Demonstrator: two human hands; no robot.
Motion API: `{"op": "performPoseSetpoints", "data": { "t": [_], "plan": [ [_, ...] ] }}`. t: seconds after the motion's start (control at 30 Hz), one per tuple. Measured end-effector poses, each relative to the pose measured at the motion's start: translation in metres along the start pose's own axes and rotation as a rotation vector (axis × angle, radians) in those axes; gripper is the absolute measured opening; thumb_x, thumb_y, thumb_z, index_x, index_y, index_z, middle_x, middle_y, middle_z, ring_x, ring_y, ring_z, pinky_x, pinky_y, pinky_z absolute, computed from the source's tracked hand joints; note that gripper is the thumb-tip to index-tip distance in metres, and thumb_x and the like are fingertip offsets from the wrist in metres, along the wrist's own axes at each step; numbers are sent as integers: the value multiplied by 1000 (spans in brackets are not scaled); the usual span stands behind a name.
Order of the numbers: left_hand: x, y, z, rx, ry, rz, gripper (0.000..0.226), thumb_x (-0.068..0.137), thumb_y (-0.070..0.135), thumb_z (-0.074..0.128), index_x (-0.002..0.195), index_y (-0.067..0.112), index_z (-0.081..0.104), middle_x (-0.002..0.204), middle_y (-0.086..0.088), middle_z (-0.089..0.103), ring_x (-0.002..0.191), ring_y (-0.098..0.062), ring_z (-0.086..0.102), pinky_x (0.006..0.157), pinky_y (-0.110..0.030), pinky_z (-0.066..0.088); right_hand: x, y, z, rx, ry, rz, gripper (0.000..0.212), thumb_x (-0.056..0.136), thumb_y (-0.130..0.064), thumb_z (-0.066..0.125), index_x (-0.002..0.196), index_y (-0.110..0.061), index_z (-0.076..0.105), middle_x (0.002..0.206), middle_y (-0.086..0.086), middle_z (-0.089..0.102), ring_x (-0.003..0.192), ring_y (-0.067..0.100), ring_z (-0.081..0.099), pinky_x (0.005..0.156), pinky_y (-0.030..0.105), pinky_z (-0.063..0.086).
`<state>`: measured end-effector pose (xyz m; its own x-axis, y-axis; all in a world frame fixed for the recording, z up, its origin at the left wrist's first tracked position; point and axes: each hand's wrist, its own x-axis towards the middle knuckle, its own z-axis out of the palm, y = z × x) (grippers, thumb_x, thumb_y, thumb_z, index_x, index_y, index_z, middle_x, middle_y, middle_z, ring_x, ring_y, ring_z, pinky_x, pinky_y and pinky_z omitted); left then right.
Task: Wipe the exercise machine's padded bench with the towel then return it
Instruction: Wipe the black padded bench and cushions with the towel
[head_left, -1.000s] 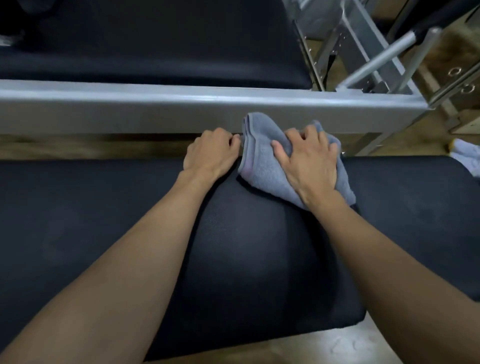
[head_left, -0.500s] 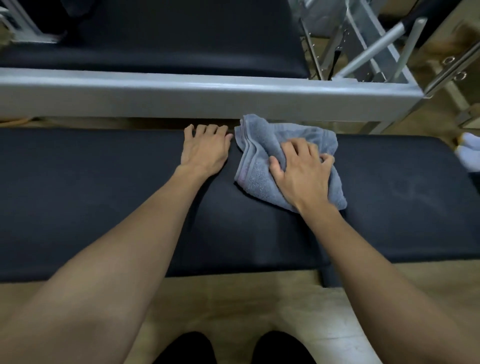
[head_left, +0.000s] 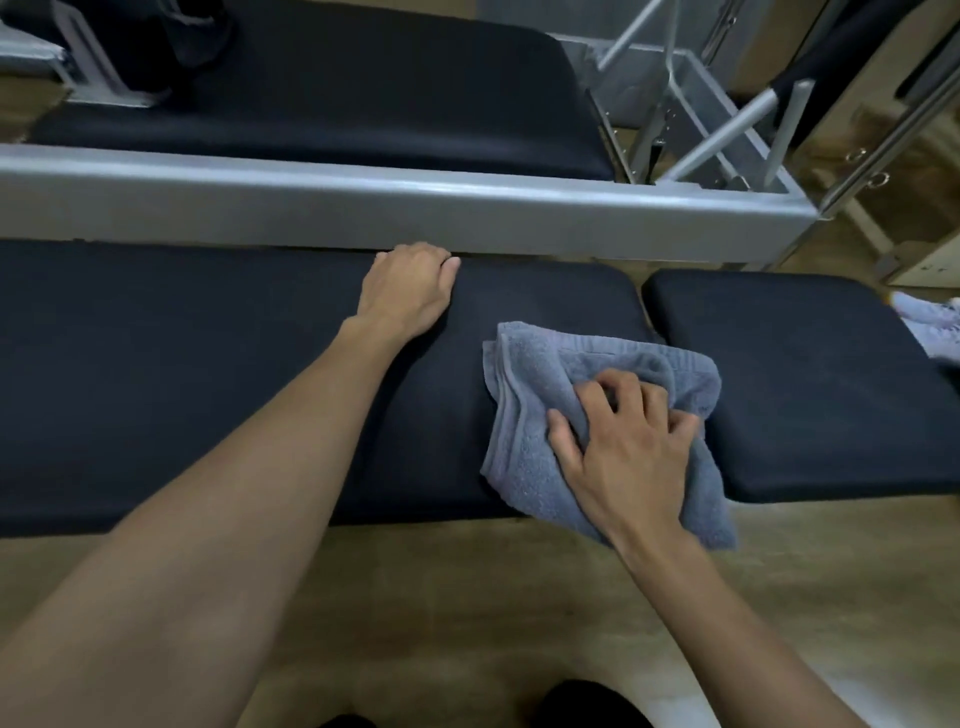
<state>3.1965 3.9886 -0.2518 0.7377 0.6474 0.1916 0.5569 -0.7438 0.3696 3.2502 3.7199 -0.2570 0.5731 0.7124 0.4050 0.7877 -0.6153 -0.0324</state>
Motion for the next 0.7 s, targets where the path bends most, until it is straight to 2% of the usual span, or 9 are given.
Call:
{"op": "performPoseSetpoints", "data": {
  "t": [0.13,0.23,0.3,0.33,0.37,0.43,0.47,0.57,0.7],
  "plan": [
    [12,-14,-3,-15,60,-68,43,101,37,37,69,14,54,80,-12,64,80,-34,59,67,-36,40,64,-23,25,-37,-65,-35,39,91,-54,41,102,-21,60,107,5,58,95,31,52,74,47,36],
    [26,-22,-8,-57,66,-120,48,101,40,37,58,18,45,69,-9,57,74,-35,58,62,-35,38,135,-35,60,-42,-46,-35,40,91,-52,40,101,-19,60,108,8,58,97,34,51,77,51,37],
    [23,-32,-9,-24,65,-124,44,101,39,34,67,17,50,82,-12,65,82,-36,60,65,-36,38,176,-45,79,-31,-89,-51,40,94,-50,38,105,-19,60,113,9,58,103,35,50,82,53,36],
    [18,-37,-7,24,37,-94,41,102,38,32,78,16,57,95,-12,68,91,-35,61,73,-39,41,193,-48,86,-36,-132,-52,40,96,-49,36,108,-19,60,117,10,58,107,35,49,84,54,35],
    [12,-43,-5,86,-24,-55,40,102,38,30,96,14,62,111,-12,68,105,-34,59,86,-41,41,206,-51,91,-49,-173,-48,40,97,-48,34,110,-19,59,119,10,57,110,34,48,86,54,34],
    [-3,-51,-7,133,-130,-43,48,103,39,26,131,12,54,138,-10,55,130,-29,46,111,-45,28,208,-52,88,-73,-200,-28,41,98,-46,31,112,-19,58,120,9,57,111,34,47,87,53,33],
    [-8,-56,-13,128,-141,-59,50,103,40,25,136,11,49,143,-9,51,134,-29,42,114,-46,24,202,-52,86,-71,-184,-35,40,98,-45,32,111,-19,58,120,9,57,110,33,47,85,51,33],
    [-16,-64,-27,94,-117,-114,49,103,38,23,126,10,56,134,-11,57,131,-31,45,113,-47,26,163,-60,68,-2,-153,-61,34,95,-43,39,108,-19,60,120,7,57,106,32,47,81,48,32],
    [-27,-61,-45,25,-144,-140,47,104,35,26,122,8,60,137,-13,55,134,-32,42,113,-47,24,85,-84,32,57,-112,-103,28,89,-43,47,99,-22,62,116,4,58,101,28,51,76,45,34]
  ]
}}
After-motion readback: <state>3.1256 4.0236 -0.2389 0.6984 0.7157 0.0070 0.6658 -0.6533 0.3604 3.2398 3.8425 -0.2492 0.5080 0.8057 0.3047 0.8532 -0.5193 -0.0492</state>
